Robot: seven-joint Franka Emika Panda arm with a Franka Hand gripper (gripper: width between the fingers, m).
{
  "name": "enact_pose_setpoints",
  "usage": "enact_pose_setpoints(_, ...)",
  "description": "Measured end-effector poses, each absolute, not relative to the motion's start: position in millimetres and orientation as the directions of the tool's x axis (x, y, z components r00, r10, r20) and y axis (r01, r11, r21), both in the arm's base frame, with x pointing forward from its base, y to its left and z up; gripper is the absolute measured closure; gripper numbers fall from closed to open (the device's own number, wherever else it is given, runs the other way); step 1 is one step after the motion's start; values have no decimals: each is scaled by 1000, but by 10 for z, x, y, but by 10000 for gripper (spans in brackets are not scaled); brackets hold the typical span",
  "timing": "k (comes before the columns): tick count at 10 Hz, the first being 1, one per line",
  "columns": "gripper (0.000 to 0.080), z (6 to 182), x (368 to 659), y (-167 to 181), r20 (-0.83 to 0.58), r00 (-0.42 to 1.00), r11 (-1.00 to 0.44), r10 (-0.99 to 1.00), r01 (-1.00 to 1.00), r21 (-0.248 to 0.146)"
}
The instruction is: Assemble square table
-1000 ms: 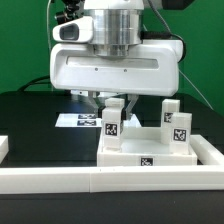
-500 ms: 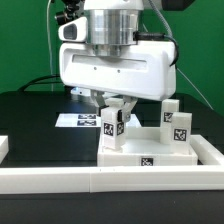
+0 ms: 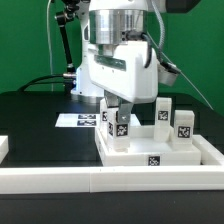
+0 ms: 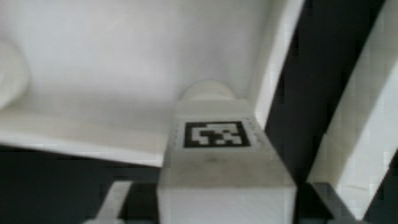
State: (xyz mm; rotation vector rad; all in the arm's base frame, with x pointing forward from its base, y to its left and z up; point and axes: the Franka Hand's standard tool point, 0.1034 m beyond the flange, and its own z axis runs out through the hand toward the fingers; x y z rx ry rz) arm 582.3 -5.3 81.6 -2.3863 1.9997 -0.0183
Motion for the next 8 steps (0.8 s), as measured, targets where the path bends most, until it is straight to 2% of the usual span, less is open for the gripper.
enact_pose_setpoints(2,509,811,5832,8,-20,-38,39,-999,-999,-32)
enact_pose_setpoints(4,509,807,5835,35,-25,-182,183,-983,-983,-31)
enact_pose_setpoints(8,509,801,5862,43,-28,-217,218,-976,-975,-38)
